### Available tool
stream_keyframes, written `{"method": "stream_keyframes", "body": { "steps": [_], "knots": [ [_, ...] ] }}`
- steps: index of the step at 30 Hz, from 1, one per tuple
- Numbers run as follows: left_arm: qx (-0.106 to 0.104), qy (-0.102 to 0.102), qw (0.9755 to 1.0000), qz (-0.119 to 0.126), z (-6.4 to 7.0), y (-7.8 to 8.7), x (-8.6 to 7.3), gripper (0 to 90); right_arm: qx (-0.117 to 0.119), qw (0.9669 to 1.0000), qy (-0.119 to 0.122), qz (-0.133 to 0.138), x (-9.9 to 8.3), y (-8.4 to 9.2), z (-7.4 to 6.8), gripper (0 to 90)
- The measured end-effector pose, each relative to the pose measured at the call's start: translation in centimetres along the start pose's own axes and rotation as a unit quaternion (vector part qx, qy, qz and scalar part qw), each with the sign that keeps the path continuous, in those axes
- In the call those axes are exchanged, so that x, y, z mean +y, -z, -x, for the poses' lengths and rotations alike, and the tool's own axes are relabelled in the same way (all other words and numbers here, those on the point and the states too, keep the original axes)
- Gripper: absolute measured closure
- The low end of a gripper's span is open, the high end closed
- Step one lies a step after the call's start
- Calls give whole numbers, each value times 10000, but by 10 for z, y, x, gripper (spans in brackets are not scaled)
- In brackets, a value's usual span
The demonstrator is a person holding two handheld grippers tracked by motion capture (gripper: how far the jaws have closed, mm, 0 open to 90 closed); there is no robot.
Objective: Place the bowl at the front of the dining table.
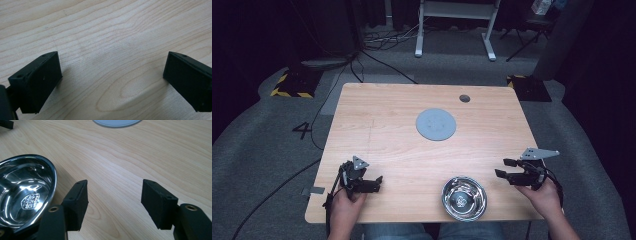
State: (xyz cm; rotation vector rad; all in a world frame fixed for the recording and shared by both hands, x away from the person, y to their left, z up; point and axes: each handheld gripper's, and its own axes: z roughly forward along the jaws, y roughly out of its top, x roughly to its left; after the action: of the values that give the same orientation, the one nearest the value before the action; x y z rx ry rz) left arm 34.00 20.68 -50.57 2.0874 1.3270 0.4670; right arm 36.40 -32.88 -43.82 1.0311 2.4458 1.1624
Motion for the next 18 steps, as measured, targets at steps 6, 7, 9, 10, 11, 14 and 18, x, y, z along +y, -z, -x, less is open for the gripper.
{"method": "stream_keyframes", "body": {
  "steps": [6, 7, 9, 10, 11, 14, 18],
  "knots": [
    [-4, -3, 10000, -11, 0, 0, 0, 18, 104, 9997, 187, -75, 7, -8, -14, 382],
    [-4, -3, 10000, -11, 0, 0, 0, 18, 104, 9997, 187, -75, 7, -8, -14, 382],
    [-8, 0, 10000, -10, 0, 0, 0, 19, 128, 9997, 205, -81, 7, -10, -18, 382],
    [-9, 0, 10000, -10, 0, 0, 0, 19, 188, 9996, 180, -79, 8, -12, -21, 382],
    [-8, 3, 10000, -7, 0, 0, 0, 19, 188, 9996, 180, -79, 8, -12, -21, 382],
    [-8, -1, 10000, -10, 0, 0, 0, 18, 254, 9995, 193, -87, 9, -15, -27, 381],
    [-8, 4, 10000, -8, 0, 0, 0, 19, 398, 9985, 355, -83, 12, -18, -40, 380]
  ]
}}
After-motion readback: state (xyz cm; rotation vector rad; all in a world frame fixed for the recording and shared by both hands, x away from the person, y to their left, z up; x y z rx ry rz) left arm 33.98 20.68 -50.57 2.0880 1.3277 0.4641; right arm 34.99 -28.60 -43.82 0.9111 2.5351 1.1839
